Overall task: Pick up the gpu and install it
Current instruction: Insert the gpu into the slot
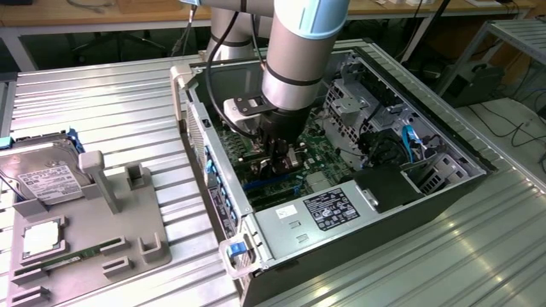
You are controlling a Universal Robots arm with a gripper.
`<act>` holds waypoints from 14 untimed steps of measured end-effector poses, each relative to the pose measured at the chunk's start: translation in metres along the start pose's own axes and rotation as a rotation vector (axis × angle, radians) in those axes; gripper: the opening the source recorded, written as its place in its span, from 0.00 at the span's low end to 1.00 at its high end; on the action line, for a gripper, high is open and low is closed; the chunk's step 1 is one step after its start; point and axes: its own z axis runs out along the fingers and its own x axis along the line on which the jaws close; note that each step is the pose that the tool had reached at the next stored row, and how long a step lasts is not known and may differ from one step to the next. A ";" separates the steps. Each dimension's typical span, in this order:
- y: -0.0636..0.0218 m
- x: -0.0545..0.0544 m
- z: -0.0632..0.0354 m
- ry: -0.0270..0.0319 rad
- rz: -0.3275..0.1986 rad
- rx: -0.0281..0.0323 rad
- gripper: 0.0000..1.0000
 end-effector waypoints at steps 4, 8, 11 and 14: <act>0.0000 0.000 0.0007 0.0000 0.000 0.0001 0.28; 0.0000 0.000 0.0018 0.0003 0.000 -0.0001 0.28; 0.0000 0.000 0.0031 0.0002 0.000 -0.0001 0.28; 0.0000 0.000 0.0040 0.0006 0.000 -0.0003 0.28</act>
